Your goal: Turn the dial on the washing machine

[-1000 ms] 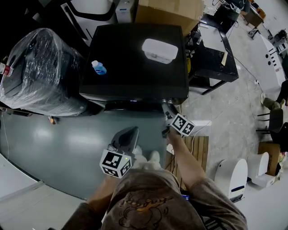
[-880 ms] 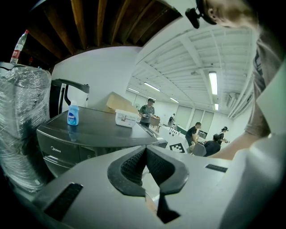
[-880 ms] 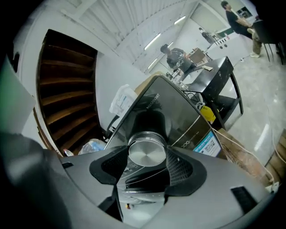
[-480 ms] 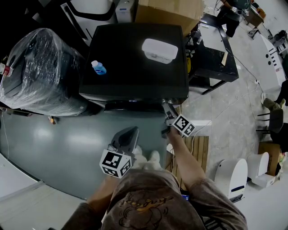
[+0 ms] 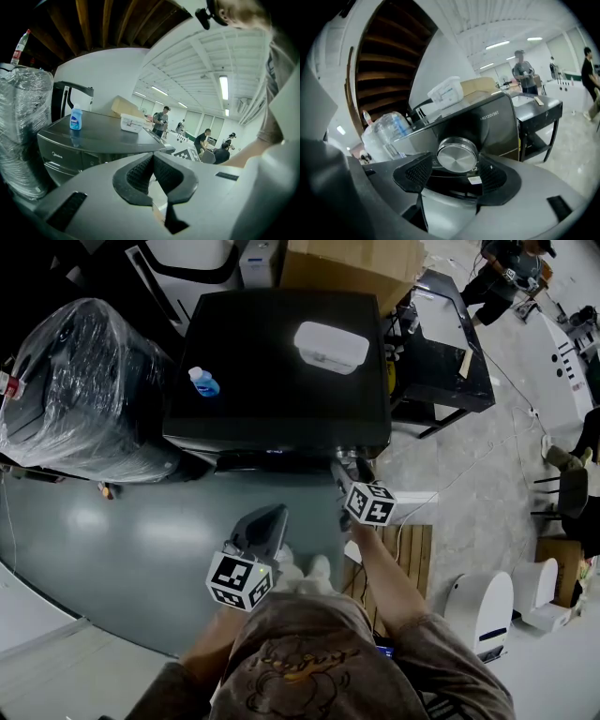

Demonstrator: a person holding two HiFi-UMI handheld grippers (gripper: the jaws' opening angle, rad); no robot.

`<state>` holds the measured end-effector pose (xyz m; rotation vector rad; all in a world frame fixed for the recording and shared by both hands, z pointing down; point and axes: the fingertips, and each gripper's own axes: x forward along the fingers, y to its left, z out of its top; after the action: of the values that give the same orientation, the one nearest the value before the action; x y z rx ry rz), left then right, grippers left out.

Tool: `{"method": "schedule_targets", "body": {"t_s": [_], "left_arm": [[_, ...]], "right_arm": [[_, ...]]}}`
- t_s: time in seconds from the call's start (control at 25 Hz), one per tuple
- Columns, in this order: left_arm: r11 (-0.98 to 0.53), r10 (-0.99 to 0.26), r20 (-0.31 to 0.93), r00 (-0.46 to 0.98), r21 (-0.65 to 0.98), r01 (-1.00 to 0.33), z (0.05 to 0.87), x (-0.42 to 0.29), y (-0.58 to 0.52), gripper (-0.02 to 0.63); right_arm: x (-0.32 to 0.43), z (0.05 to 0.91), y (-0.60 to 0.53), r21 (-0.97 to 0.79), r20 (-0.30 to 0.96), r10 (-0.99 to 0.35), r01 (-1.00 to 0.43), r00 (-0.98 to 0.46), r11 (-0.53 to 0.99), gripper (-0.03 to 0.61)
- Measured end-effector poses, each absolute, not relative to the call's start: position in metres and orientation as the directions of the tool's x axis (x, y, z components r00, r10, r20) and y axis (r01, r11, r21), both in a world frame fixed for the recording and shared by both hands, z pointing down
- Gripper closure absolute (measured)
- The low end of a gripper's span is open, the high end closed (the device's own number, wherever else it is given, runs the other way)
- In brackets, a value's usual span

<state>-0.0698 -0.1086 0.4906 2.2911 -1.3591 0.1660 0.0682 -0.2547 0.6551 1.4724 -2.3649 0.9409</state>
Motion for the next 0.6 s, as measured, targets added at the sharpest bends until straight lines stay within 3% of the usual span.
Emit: {"method": "schedule_targets", "body": {"t_s": [0.32,0.6], "left_arm": [[-0.402,-0.798,0.332,0.503,0.329,-0.855,0.4912,-0.0704,-0.1109,0.621],[-0.389,-0.801,0.338,0.493,0.332,-0.859,0.4923,-0.074,-0.1125,0.621]], "right_arm": [[0.0652,0.6536,-0.2572,-0.062,0.558,-0.737,-0.905,-0.382,0.422,0.305],[0.0663,0.6534,-0.2591,-0.012,0.582,-0.737,-0.91,-0.344,0.415,0.308]]}}
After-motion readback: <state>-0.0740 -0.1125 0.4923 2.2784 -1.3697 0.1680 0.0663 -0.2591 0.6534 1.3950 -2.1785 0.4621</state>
